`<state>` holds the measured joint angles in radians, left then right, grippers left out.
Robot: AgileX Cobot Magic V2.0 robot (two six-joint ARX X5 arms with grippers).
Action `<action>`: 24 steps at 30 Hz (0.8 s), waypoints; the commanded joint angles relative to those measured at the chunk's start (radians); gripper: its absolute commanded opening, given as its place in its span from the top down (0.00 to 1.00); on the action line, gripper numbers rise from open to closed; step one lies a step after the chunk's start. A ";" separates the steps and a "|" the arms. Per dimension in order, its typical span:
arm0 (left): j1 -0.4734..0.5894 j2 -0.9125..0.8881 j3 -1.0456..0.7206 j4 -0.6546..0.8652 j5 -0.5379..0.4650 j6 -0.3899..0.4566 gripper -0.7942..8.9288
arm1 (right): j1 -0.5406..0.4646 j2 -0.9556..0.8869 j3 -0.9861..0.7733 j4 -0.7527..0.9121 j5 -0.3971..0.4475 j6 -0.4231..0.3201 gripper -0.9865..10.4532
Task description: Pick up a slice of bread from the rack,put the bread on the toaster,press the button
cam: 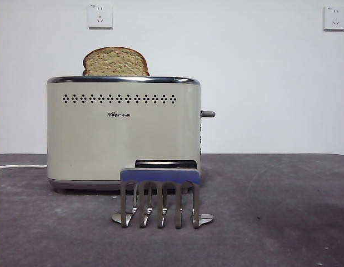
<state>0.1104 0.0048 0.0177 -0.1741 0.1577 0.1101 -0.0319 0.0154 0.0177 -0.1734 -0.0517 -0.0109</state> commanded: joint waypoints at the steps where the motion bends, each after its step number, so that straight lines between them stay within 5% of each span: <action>1: 0.003 -0.002 -0.014 0.001 0.000 -0.009 0.92 | 0.002 -0.015 -0.012 -0.008 0.002 0.012 0.91; 24: 0.003 -0.002 -0.014 0.001 0.000 -0.009 0.92 | 0.002 -0.009 -0.011 -0.007 0.002 0.029 0.91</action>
<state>0.1104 0.0048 0.0177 -0.1741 0.1577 0.1101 -0.0319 0.0051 0.0181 -0.1741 -0.0517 0.0048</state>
